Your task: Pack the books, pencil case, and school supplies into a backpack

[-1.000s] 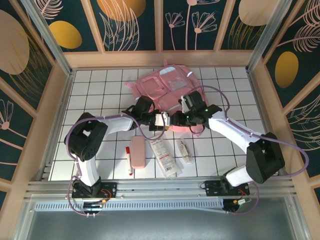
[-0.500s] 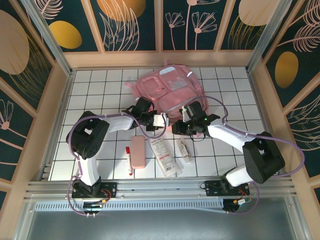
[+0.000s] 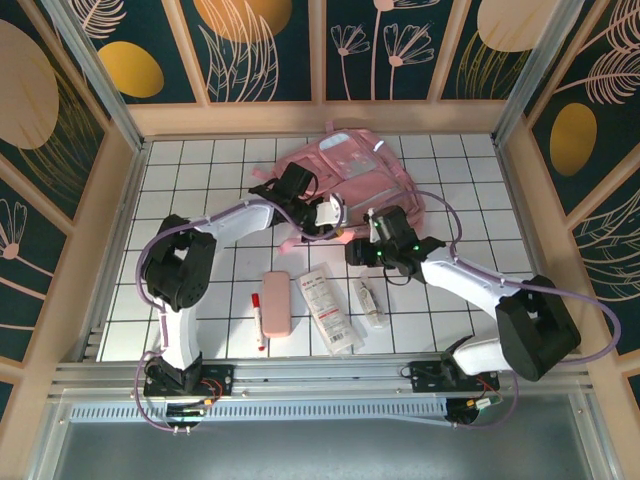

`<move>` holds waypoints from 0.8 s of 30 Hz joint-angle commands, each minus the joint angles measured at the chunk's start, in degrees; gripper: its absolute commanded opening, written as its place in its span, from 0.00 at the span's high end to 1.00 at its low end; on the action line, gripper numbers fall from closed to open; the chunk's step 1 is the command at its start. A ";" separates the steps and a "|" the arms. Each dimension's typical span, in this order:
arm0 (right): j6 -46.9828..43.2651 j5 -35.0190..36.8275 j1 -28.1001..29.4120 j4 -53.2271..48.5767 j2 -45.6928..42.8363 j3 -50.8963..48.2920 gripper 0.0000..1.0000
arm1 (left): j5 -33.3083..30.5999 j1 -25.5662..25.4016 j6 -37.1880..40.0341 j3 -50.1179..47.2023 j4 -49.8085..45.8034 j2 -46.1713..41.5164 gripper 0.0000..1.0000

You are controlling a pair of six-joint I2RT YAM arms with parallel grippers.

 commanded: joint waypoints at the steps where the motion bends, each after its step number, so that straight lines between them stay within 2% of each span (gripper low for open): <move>1: 4.80 15.03 2.79 0.58 -0.13 3.82 0.43 | 9.09 0.42 -3.58 1.31 -7.53 1.73 1.00; 4: 9.41 23.91 6.13 -3.84 0.09 6.46 0.43 | 10.89 1.05 -5.89 0.89 -6.30 1.96 1.00; 6: 14.47 29.80 7.89 -10.35 0.89 9.70 0.43 | 11.29 1.32 -6.95 0.96 -5.65 1.96 1.00; 8: 19.71 33.23 9.02 -17.04 2.37 12.88 0.43 | 10.69 1.32 -7.15 1.19 -5.42 2.01 1.00; 11: 23.49 35.02 10.98 -21.13 4.90 14.96 0.44 | 11.68 1.44 -7.65 1.72 -5.17 2.34 1.00; 14: 24.41 30.41 11.80 -19.76 6.42 15.28 0.45 | 12.99 1.57 -8.16 1.99 -5.00 2.65 1.00; 16: 23.38 24.53 12.01 -18.12 7.35 15.94 0.44 | 13.47 1.68 -8.51 1.98 -4.86 2.77 1.00; 19: 23.29 18.88 12.02 -20.36 9.21 18.81 0.44 | 13.71 1.79 -8.70 1.77 -4.87 2.93 1.00; 24: 20.80 18.30 11.63 -22.03 10.58 20.61 0.44 | 14.62 2.06 -8.35 1.44 -4.72 2.65 1.00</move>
